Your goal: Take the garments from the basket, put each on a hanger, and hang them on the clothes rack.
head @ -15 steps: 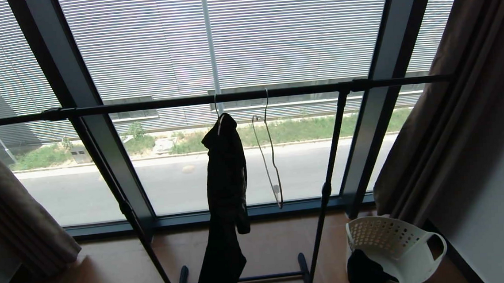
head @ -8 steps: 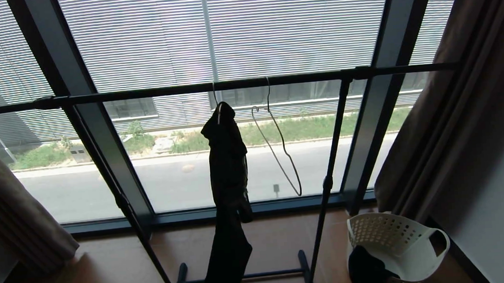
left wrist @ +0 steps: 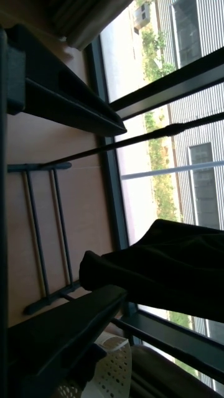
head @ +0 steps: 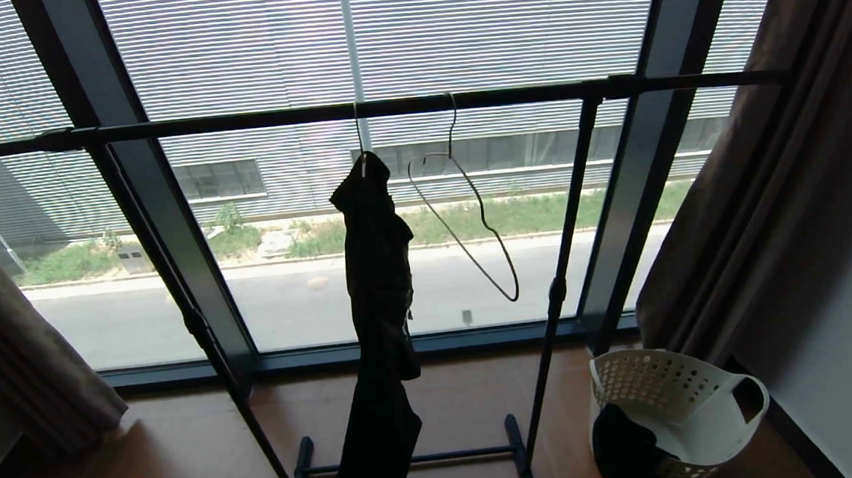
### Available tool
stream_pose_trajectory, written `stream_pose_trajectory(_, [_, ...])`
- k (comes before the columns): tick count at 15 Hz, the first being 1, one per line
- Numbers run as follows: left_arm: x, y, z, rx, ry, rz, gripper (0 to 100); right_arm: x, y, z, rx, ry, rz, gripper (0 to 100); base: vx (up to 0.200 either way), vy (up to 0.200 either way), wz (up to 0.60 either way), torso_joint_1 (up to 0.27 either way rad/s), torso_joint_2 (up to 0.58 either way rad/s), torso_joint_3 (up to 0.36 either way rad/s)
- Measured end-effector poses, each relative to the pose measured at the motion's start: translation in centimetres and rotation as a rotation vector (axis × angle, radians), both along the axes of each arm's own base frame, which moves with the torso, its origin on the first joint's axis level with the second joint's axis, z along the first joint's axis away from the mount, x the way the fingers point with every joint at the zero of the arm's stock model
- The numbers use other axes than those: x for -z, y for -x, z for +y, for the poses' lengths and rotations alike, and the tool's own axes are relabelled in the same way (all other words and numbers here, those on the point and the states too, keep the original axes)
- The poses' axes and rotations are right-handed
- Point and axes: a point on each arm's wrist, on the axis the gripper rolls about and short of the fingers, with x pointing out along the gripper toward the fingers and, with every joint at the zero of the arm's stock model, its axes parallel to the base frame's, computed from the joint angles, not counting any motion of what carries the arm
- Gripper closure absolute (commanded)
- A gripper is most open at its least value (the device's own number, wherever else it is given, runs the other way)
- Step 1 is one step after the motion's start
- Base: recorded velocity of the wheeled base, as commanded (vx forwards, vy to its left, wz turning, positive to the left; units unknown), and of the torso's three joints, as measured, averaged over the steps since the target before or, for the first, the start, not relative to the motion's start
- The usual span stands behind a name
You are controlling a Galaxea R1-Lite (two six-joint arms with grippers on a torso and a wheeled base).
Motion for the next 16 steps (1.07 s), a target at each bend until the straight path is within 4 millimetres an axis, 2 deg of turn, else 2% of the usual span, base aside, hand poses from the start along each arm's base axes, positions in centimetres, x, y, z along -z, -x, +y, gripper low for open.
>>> stream_pose_trajectory(8, [-0.02, 0.0, 0.0, -0.001, 0.003, -0.001, 0, -0.02, 0.0, 0.0, 0.0, 0.0, -0.001, 0, 0.0, 0.0, 0.0, -0.186, 0.54, 0.345])
stream_pose_trajectory(16, [-0.02, 0.0, 0.0, -0.001, 0.003, -0.001, 0, 0.0, 0.0, 0.0, -0.001, 0.005, -0.001, 0, 0.0, 0.0, 0.0, -0.126, 0.49, 0.354])
